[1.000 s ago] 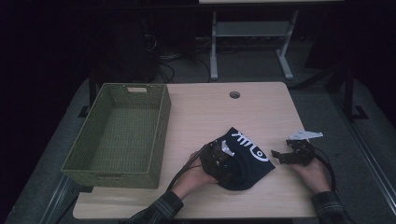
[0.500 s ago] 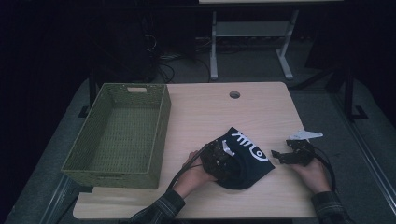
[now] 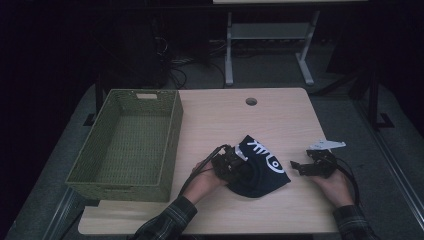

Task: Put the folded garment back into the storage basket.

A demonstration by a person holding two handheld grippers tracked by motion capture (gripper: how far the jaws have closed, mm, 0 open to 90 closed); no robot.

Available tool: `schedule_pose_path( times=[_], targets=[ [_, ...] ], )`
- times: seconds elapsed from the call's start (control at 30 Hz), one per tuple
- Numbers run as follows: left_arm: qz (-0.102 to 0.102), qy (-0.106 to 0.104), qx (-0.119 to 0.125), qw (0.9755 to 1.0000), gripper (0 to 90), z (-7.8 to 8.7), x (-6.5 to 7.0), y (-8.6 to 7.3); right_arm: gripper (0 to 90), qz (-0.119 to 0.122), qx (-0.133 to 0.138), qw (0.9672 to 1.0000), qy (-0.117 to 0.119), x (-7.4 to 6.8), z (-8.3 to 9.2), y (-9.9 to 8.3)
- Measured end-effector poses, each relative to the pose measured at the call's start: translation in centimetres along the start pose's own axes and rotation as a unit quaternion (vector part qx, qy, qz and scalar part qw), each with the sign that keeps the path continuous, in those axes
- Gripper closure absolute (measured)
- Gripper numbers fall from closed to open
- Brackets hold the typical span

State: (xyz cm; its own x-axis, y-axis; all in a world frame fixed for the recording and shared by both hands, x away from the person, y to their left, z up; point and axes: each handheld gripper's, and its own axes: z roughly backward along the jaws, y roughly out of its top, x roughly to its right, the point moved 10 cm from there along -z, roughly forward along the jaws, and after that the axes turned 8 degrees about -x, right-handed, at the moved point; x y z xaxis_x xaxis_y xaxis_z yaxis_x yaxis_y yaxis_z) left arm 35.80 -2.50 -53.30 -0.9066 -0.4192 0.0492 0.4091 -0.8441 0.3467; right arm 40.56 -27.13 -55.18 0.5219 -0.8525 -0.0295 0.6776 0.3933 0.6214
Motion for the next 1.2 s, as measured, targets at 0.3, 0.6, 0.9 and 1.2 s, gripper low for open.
schedule_pose_path(
  times=[0.3, 0.6, 0.9, 1.2],
  targets=[
    [0.011, -0.02, 0.026, 0.9994, 71.8, 1.2, -0.3, 0.1, 15.6, 0.0, 0.0, 1.0, 0.0, 0.0, 0.0, 0.0],
    [0.015, -0.024, 0.04, 0.9988, 72.0, 3.1, -0.2, 0.3, 15.5, -0.001, -0.001, 1.0, -0.001, 0.0, 0.0, 0.0],
    [0.02, -0.039, 0.059, 0.9973, 72.0, 5.4, 0.0, 1.1, 15.3, -0.003, -0.002, 1.0, 0.001, -0.1, 0.0, 0.0],
    [0.019, -0.034, 0.068, 0.9969, 71.8, 7.8, -0.8, 1.9, 15.3, -0.004, -0.002, 1.0, 0.001, -0.1, 0.0, 0.0]
  ],
)
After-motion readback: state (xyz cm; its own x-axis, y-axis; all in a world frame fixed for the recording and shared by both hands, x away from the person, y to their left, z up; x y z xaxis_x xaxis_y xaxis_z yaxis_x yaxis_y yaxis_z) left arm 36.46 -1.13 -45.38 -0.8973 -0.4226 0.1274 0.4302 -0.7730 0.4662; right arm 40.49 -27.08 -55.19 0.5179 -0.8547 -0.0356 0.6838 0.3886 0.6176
